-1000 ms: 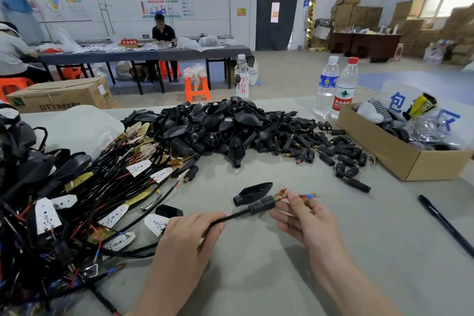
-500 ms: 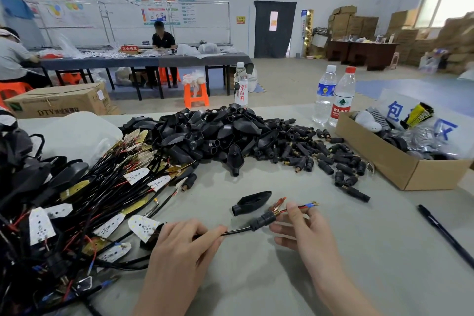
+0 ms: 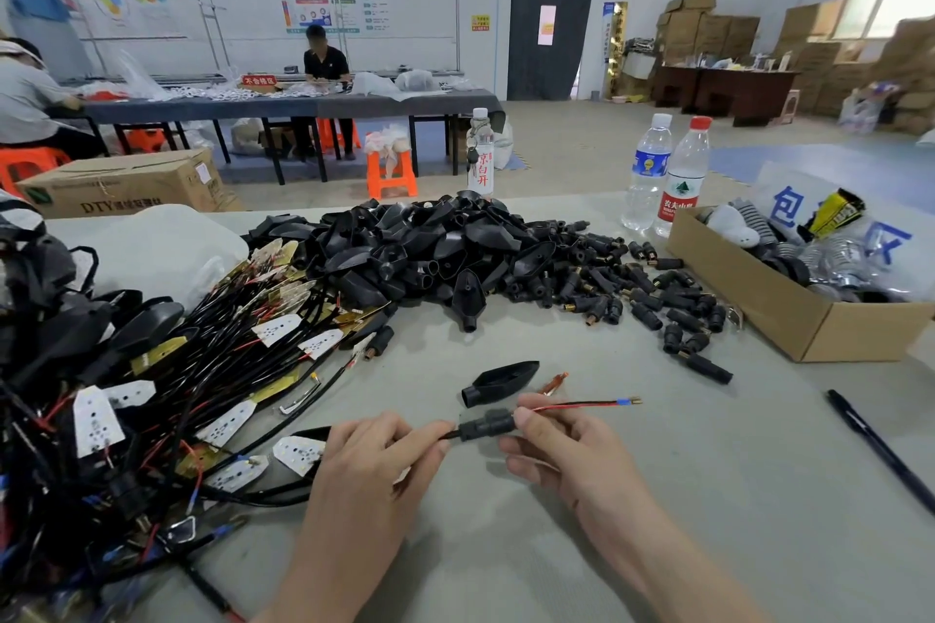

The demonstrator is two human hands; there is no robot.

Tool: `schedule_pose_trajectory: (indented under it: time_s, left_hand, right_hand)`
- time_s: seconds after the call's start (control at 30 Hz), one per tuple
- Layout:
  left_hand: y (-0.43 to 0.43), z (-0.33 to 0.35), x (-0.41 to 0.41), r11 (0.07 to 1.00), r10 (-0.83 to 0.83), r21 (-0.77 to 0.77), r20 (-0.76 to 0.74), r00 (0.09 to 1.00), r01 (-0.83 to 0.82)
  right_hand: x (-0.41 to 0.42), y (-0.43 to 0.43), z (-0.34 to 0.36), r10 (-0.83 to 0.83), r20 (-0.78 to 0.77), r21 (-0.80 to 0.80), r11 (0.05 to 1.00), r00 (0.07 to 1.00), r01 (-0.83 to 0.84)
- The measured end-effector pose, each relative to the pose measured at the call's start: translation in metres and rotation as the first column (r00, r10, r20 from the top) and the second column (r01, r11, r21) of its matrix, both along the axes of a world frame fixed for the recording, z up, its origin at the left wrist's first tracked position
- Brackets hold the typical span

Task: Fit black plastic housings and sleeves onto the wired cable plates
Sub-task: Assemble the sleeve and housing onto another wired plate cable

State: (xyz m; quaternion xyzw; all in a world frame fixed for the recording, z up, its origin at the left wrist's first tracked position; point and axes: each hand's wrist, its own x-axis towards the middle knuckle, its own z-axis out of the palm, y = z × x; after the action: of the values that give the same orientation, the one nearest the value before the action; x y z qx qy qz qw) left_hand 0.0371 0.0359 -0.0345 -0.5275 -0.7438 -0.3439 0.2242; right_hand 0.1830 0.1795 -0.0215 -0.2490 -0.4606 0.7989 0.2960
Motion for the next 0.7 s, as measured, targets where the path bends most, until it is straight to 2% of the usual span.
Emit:
schedule_pose_trajectory:
  time_s: [0.1, 0.23, 0.43, 0.7]
  left_hand:
    - [-0.001, 0.002, 0.001, 0.999, -0.009, -0.031, 0.040, 0.999, 0.011]
    - [-0.003, 0.004, 0.002, 1.000, 0.010, -0.021, 0.137, 0.990, -0.007]
    - [-0.003, 0.004, 0.000, 0.999, -0.032, -0.017, 0.066, 0.997, 0.033]
    - [0.001, 0.003, 0.001, 0.999, -0.040, -0.007, 0.028, 0.999, 0.041]
  right_hand:
    - [-0.003, -0.002, -0.002, -0.005, 0.018, 0.049, 0.999, 1.000, 0.004]
    - [0.003, 0.009, 0.003, -0.121, 0.022, 0.078, 0.990, 0.992, 0.119]
    - [0.005, 0.014, 0.004, -0.210, 0.060, 0.080, 0.976, 0.976, 0.205]
    - [-0.001, 0.007, 0.000, -0.068, 0.020, 0.077, 0.995, 0.998, 0.066]
